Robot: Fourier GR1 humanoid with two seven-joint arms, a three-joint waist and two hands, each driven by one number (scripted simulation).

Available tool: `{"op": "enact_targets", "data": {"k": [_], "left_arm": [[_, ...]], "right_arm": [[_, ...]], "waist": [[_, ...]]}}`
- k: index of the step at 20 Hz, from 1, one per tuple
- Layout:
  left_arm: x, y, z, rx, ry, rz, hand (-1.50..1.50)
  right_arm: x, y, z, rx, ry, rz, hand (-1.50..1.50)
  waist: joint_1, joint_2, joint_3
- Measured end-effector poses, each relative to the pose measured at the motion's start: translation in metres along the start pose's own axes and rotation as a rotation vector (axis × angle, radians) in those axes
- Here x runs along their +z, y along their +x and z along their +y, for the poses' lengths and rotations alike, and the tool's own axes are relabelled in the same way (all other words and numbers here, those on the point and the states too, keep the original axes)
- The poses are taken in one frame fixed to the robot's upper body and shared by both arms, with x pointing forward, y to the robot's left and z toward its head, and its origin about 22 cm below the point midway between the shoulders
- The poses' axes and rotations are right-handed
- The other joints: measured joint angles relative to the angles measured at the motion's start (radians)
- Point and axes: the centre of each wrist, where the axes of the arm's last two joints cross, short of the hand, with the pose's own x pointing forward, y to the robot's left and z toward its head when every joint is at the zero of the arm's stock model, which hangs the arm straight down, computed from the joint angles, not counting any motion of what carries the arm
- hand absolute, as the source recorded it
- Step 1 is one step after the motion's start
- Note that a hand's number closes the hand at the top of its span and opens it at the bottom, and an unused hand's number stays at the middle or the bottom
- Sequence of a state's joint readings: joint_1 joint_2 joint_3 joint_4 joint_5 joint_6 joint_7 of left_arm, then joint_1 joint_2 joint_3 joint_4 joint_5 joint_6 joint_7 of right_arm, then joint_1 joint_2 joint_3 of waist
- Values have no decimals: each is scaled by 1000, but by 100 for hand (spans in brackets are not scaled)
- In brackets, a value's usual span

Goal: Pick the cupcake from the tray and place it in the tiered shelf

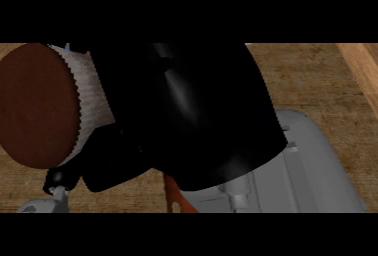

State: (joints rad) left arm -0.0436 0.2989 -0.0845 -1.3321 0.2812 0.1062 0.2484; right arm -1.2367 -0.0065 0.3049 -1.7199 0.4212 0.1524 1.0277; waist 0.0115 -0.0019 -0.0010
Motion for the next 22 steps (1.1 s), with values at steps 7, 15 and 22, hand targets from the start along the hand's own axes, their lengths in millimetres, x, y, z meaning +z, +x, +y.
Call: {"op": "enact_targets", "data": {"k": [7,15,22], "left_arm": [[-6,3,-2,-3,1,1,0],[-2,1,-7,-5,2,-11,0],[-5,3,-10,-10,-4,-12,0]], "right_arm": [[-53,-10,-25,37,26,49,150],[-94,-34,-13,111,88,40,150],[-119,-49,9,136,78,41,150]], "waist": [[1,3,1],[6,4,1],[8,5,1]]}}
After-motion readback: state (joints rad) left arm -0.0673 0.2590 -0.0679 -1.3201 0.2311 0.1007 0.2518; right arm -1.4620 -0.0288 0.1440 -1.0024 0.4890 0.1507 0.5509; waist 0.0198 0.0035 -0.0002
